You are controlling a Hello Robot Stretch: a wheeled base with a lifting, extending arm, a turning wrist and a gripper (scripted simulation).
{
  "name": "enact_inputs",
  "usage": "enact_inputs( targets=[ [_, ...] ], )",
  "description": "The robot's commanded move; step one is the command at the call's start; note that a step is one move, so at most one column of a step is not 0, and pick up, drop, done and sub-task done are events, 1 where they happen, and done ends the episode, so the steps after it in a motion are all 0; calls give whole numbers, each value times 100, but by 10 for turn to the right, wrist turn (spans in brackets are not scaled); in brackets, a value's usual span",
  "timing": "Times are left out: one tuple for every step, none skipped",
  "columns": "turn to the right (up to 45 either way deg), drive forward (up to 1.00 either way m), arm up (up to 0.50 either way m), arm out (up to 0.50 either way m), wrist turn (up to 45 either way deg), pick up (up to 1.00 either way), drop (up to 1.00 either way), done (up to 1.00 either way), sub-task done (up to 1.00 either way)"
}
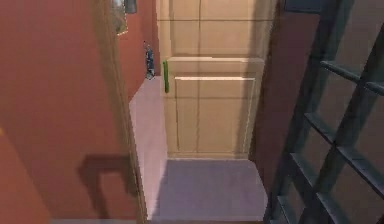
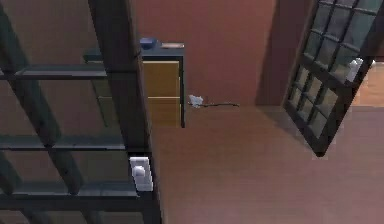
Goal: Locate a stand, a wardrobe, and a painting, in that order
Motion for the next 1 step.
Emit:
enact_inputs(
  targets=[
    [-60,0,0,0,0,0,0,0,0]
  ],
)
